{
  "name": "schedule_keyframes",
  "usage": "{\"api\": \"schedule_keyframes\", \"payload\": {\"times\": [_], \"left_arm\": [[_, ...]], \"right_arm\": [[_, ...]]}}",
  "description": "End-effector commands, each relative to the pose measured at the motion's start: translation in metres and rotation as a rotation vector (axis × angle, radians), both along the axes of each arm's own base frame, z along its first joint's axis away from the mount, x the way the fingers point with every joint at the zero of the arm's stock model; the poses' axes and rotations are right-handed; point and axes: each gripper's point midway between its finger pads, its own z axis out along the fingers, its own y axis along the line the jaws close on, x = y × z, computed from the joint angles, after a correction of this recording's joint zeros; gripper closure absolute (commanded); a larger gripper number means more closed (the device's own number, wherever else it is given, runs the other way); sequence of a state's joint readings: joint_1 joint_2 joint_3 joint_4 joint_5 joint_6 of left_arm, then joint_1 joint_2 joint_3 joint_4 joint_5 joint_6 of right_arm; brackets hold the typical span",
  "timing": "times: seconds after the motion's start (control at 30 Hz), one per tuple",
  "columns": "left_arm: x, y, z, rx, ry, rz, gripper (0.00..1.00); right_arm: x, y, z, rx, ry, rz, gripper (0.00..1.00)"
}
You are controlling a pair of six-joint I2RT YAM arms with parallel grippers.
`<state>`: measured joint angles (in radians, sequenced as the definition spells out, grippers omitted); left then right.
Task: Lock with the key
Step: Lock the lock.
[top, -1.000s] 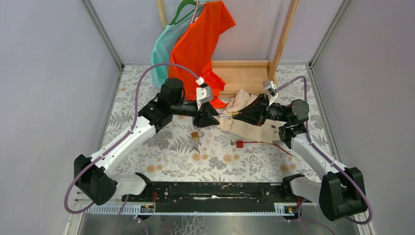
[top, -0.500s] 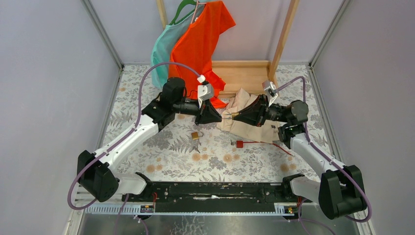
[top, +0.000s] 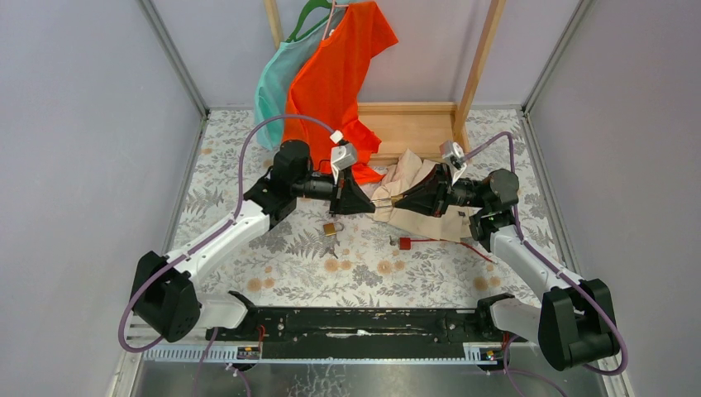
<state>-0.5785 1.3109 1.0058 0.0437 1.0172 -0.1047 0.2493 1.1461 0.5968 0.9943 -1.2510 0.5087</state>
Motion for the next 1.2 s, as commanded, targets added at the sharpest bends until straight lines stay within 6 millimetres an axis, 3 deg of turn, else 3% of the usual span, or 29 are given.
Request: {"api": "schedule_keyframes", "payload": {"times": [0.0,0.83,1.17], "left_arm": [[-0.009,-0.003,0.026,-0.090,-0.028,-0.052,1.00],[-0.010,-0.010,0.022,-0.101,0.013,-0.080,1.00],[0.004,-0.012,0.012,-0.049,-0.044,0.003,1.00]], "right_arm": [[0.004,-0.001,0.007,0.010,-0.091,-0.025,1.00],[-0.004,0.016,-0.005,-0.014,-0.093,0.031,1.00],[-0.002,0.017,0.009,0.033,-0.040,0.011,1.00]]}}
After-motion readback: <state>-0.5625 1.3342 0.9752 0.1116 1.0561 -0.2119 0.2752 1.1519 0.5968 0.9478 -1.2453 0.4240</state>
